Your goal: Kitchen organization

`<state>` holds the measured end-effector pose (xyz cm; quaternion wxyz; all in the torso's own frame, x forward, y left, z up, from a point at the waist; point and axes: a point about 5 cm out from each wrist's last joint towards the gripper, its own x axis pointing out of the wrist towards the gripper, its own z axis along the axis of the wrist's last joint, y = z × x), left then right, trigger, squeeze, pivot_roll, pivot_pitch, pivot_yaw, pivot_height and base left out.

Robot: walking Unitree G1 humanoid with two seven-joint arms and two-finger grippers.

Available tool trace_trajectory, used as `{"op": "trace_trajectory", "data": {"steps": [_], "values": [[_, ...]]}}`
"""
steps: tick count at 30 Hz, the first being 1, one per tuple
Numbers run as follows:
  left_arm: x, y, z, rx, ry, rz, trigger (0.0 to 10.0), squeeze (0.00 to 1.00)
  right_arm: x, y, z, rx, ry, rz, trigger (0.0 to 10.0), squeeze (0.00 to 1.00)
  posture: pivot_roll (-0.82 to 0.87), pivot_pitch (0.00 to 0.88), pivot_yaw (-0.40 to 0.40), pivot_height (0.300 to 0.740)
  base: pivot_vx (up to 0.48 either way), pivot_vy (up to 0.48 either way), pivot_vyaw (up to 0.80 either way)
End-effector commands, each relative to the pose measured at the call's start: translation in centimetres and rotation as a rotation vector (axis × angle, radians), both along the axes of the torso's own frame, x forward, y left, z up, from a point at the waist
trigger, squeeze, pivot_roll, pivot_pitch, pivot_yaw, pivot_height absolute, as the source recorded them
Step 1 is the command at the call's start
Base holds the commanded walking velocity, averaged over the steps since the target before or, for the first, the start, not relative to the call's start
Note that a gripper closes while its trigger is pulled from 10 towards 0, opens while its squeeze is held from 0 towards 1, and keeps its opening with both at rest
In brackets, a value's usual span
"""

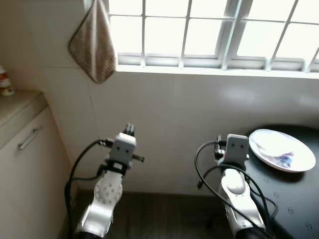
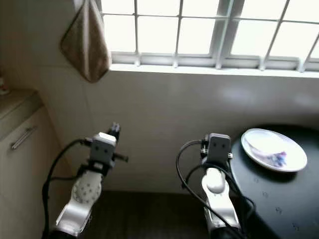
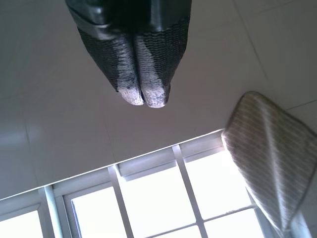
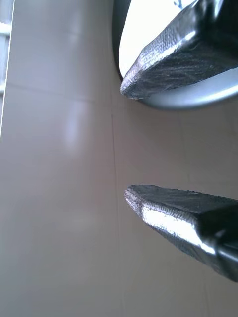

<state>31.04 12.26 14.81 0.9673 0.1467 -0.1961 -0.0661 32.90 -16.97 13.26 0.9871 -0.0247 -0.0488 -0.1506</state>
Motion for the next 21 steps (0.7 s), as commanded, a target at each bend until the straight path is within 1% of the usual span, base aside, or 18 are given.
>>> {"op": "trace_trajectory", "data": {"steps": [1,4,6,10,11,12,14,16,19,21], "values": [[-0.02,-0.9,-0.11,-0.003,0.011,-0.03,10.0,0.0,-0.06,-0.56,-0.19,-0.024,0.011,-0.021,10.0,0.0,0.02,0.0,-0.004,0.74,0.368,0.0,0.0],[-0.03,-0.94,-0.13,-0.002,0.012,-0.032,10.0,0.0,-0.04,-0.57,-0.43,0.004,0.029,-0.029,10.0,0.0,0.02,0.0,-0.002,0.74,0.368,0.0,0.0],[-0.06,-0.93,-0.14,-0.001,0.012,-0.034,10.0,0.0,-0.06,-0.63,-0.57,0.029,0.035,-0.036,10.0,0.0,0.02,0.0,-0.003,0.74,0.315,0.0,-0.8],[-0.06,-0.86,-0.12,0.002,0.012,-0.033,10.0,0.0,-0.04,-0.63,-0.39,-0.001,0.029,-0.036,10.0,0.0,0.02,0.0,-0.002,0.74,0.285,0.0,-0.7],[-0.04,-0.84,-0.11,0.002,0.012,-0.033,10.0,0.0,0.0,-0.62,-0.5,0.026,0.037,-0.043,10.0,0.0,0.02,0.0,-0.001,0.74,0.322,0.0,-0.8],[-0.04,-0.84,-0.11,0.002,0.012,-0.033,10.0,0.0,0.0,-0.62,-0.5,0.026,0.037,-0.043,10.0,0.0,0.02,0.0,-0.001,0.74,0.322,0.0,-0.8],[-0.03,-0.84,-0.1,0.003,0.012,-0.033,10.0,0.0,0.04,-0.65,-0.65,0.056,0.045,-0.049,10.0,0.0,0.02,0.0,-0.001,0.74,0.317,0.0,-0.8],[-0.03,-0.82,-0.14,0.004,0.014,-0.033,10.0,0.0,0.06,-0.62,-0.67,0.063,0.047,-0.048,10.0,0.0,0.02,0.0,0.0,0.74,0.0,0.0,-0.78],[-0.06,-0.78,-0.24,0.006,0.018,-0.033,10.0,0.0,0.04,-0.56,-0.68,0.061,0.047,-0.047,10.0,0.0,0.02,0.0,0.001,0.74,0.17,0.0,-0.79],[-0.07,-0.77,-0.25,0.006,0.018,-0.033,10.0,0.0,0.06,-0.58,-0.6,0.041,0.045,-0.046,10.0,0.0,0.02,0.0,0.001,0.74,0.0,0.0,-0.79]]}}
